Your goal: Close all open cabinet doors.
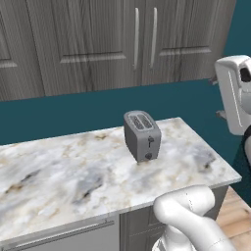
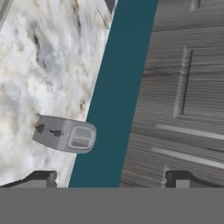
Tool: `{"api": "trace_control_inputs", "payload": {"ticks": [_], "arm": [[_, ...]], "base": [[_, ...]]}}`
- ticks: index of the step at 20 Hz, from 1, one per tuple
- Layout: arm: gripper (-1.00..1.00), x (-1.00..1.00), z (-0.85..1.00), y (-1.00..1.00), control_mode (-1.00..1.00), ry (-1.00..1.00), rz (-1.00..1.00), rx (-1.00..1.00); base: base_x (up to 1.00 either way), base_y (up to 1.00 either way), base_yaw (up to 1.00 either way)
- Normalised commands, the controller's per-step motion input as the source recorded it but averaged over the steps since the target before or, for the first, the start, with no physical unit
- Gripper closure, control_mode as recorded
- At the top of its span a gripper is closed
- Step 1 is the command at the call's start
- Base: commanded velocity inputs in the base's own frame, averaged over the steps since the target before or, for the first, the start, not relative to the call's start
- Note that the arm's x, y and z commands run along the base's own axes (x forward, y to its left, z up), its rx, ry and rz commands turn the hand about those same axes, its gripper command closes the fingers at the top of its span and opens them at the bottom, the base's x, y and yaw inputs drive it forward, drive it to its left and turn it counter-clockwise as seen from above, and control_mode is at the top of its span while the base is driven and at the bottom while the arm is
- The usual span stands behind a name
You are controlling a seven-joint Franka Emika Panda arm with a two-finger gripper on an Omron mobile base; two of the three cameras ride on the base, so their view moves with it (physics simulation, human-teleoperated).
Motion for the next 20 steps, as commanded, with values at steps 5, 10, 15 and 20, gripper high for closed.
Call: {"api": "trace_control_inputs", "payload": {"ticks": [5,10,15,20], "arm": [[-1.00,-0.07,0.00,0.00,1.00,0.00,0.00,0.00],[-1.00,0.00,0.00,0.00,1.00,0.00,0.00,0.00],[-1.00,0.00,0.00,0.00,1.00,0.00,0.00,0.00],[-1.00,0.00,0.00,0.00,1.00,0.00,0.00,0.00]], "base": [[-0.37,0.00,0.00],[-0.77,0.00,0.00],[-0.89,0.00,0.00],[-0.55,0.28,0.00]]}}
